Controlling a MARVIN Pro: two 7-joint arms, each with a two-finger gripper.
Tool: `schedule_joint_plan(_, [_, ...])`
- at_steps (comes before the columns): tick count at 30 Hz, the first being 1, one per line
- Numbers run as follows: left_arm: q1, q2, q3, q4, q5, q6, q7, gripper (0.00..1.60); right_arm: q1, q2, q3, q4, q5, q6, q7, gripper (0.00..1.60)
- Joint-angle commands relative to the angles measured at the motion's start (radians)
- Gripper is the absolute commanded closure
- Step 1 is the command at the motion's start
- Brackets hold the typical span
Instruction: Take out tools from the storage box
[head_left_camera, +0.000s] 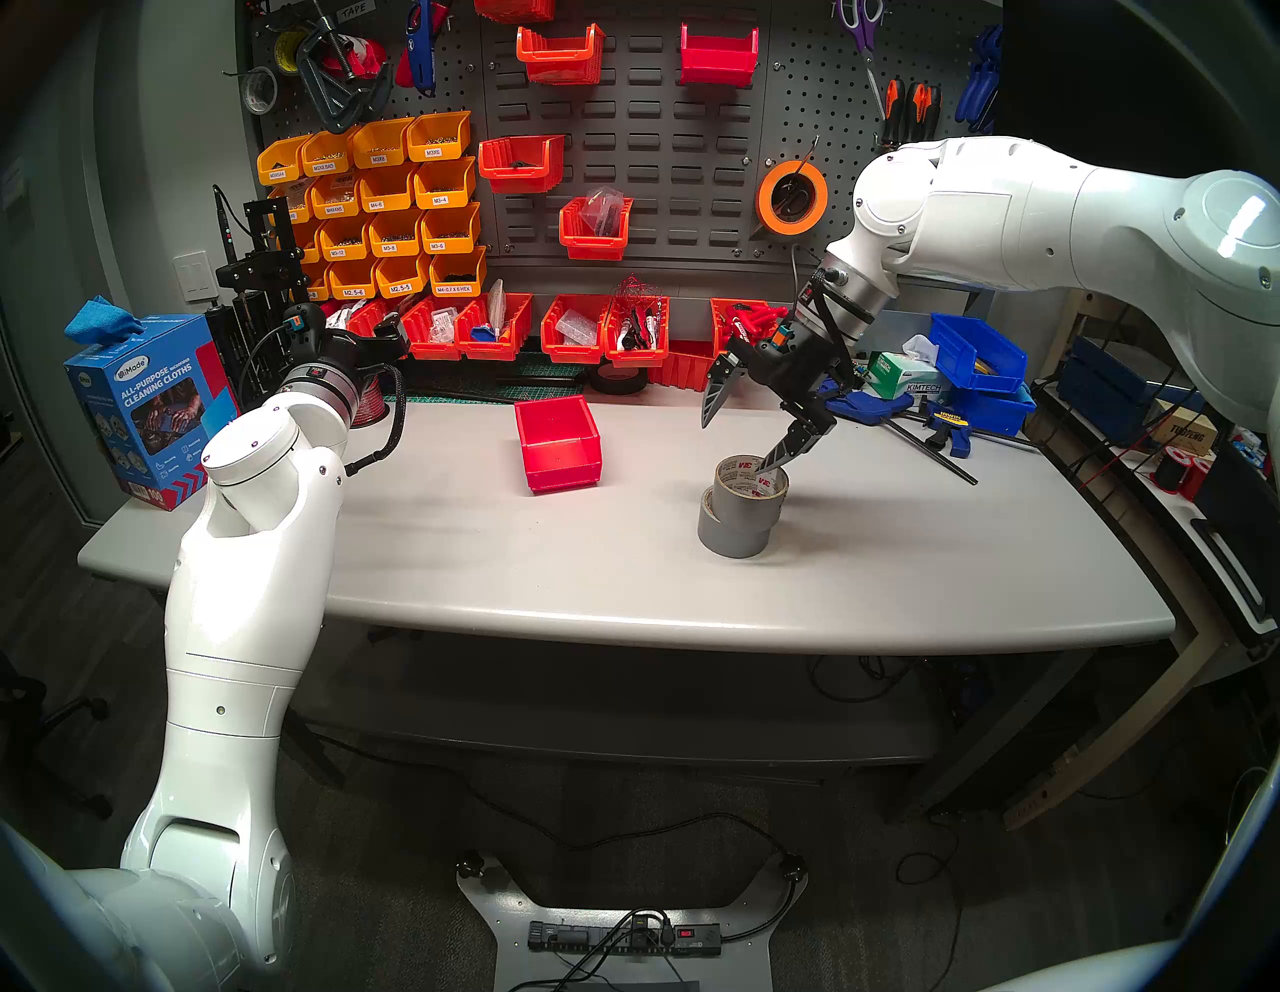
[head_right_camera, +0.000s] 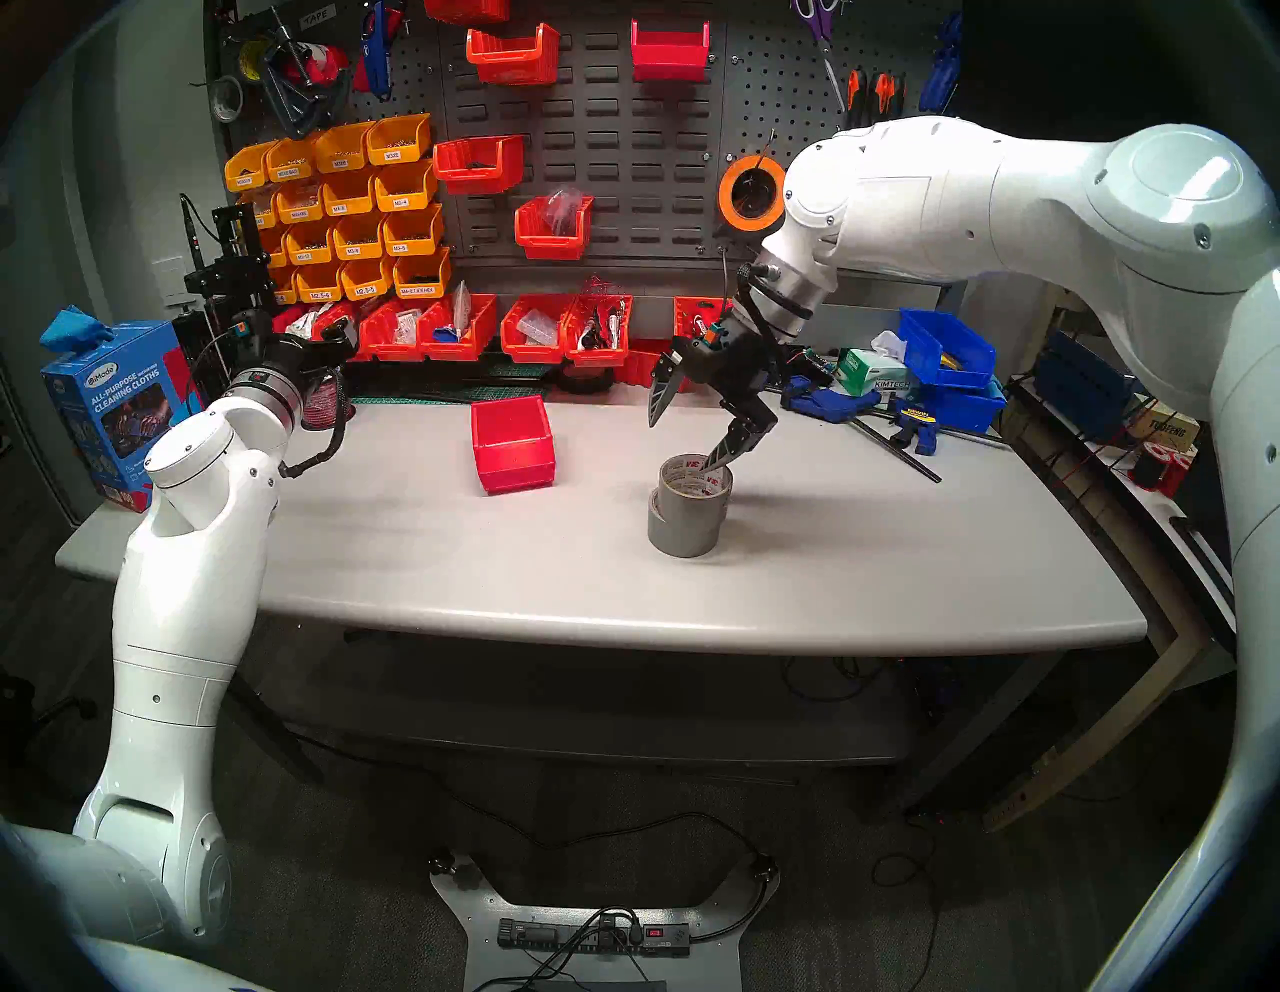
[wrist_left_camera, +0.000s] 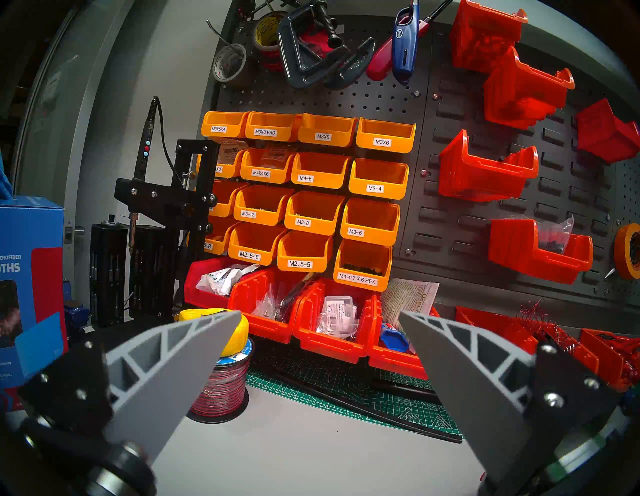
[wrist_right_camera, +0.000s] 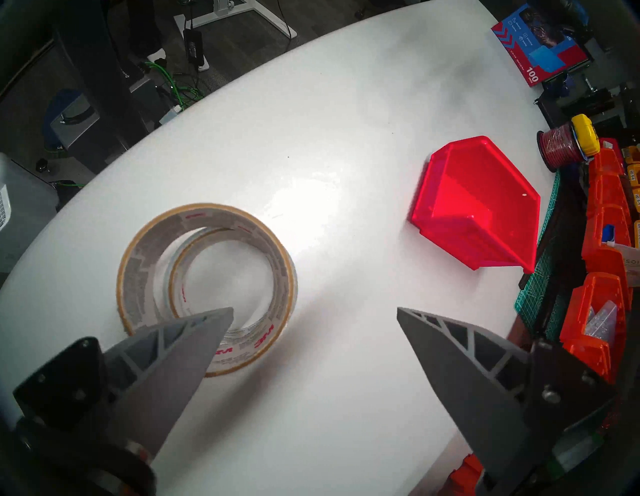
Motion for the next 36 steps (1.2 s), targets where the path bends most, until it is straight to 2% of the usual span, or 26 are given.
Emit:
schedule_joint_plan(1, [-0.014,-0.002,-0.002,-0.012,0.001,-0.006,0.002,0.0,0.045,-0.031,0.003,0.042,0.046,-0.009,0.101,0.0])
schedule_joint_plan(7, [-0.014,-0.002,-0.002,-0.012,0.001,-0.006,0.002,0.0,0.063,-0.029,0.001,0.064,0.093,0.004,0.095,0.0])
schedule_joint_plan(10, [-0.015,-0.002,-0.002,-0.012,0.001,-0.006,0.003,0.0,0.047,-0.025,0.029,0.116,0.147,0.016,0.1,0.0])
schedule_joint_plan(13, [-0.015,-0.002,-0.002,-0.012,0.001,-0.007,0.003,0.0,0.015,-0.025,0.054,0.184,0.183,0.015,0.03,0.0])
schedule_joint_plan(16, [-0.015,-0.002,-0.002,-0.012,0.001,-0.007,0.003,0.0,-0.003,-0.006,0.077,0.212,0.199,0.005,-0.1,0.0])
schedule_joint_plan(18, [-0.015,-0.002,-0.002,-0.012,0.001,-0.007,0.003,0.0,-0.014,-0.01,0.083,0.236,0.207,0.0,-0.109,0.0])
schedule_joint_plan(20, [-0.015,-0.002,-0.002,-0.012,0.001,-0.007,0.003,0.0,-0.051,-0.003,0.118,0.29,0.243,-0.009,-0.145,0.0])
schedule_joint_plan(21, [-0.015,-0.002,-0.002,-0.012,0.001,-0.007,0.003,0.0,-0.058,0.006,0.134,0.292,0.258,-0.006,-0.141,0.0])
schedule_joint_plan(30, [-0.014,-0.001,-0.002,-0.012,0.0,-0.006,0.002,0.0,-0.151,0.039,0.216,0.371,0.355,-0.016,-0.28,0.0])
schedule_joint_plan(31, [-0.014,-0.001,-0.002,-0.012,0.0,-0.006,0.003,0.0,-0.162,0.044,0.219,0.371,0.36,-0.023,-0.324,0.0])
schedule_joint_plan(36, [-0.014,-0.001,-0.002,-0.011,0.0,-0.005,0.002,0.0,-0.211,0.074,0.258,0.399,0.415,-0.03,-0.383,0.0])
